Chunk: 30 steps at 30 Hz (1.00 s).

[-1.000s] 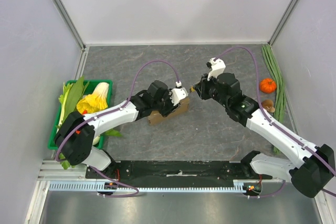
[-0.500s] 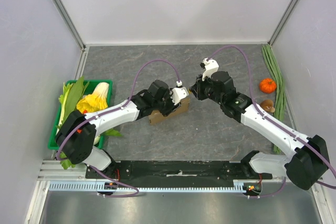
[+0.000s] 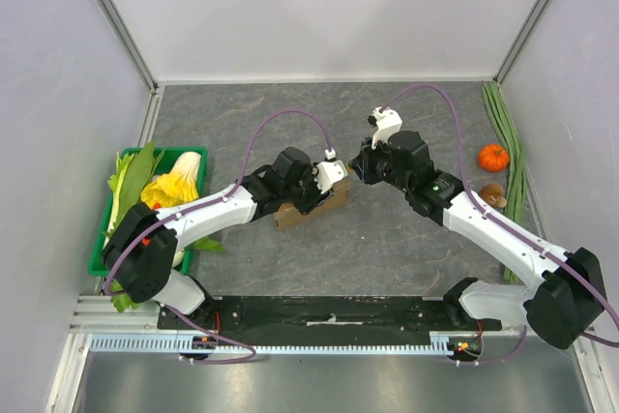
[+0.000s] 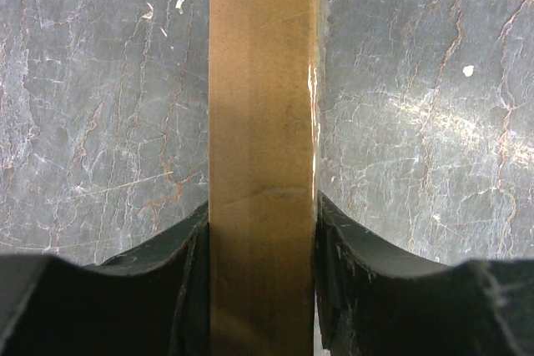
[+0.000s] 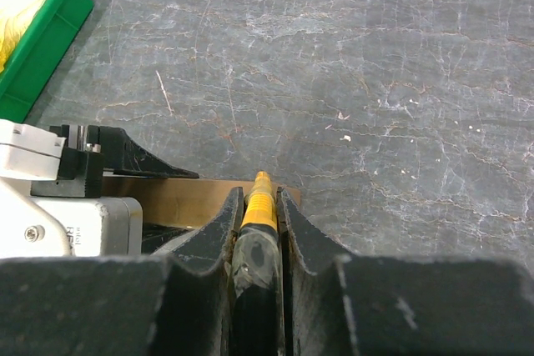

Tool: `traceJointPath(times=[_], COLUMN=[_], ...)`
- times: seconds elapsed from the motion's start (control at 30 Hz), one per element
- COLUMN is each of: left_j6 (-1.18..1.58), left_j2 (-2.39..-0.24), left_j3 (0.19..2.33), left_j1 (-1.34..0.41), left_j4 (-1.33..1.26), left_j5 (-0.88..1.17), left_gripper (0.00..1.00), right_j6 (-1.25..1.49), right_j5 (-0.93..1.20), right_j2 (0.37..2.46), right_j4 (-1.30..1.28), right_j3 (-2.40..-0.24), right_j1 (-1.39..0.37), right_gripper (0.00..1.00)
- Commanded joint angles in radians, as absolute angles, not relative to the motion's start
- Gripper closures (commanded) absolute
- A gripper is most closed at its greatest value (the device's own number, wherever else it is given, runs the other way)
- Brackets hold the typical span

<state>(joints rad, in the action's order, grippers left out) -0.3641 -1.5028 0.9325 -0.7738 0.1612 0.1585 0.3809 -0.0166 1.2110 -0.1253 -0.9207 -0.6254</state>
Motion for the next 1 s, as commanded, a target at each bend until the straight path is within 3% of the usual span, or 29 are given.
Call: traceJointPath(times=[0.0,0.97], left_j6=[-0.35,-0.348], left_j2=[-1.534,-1.543], left_j3=[0.92,0.911], left_j1=[-0.775,-0.775], left_j4=[0.173,0.178], left_j5=[0.14,0.137], left_gripper=[0.5,0.5], right_j6=[0.361,0.345], right_j5=[-0.031,-0.06], right_j2=[1.212,1.224], right_j4=[-0.097,-0.086], right_j3=[-0.965,-0.928], right_j1=[-0.624,-0.623], right_gripper=[1.0,1.0])
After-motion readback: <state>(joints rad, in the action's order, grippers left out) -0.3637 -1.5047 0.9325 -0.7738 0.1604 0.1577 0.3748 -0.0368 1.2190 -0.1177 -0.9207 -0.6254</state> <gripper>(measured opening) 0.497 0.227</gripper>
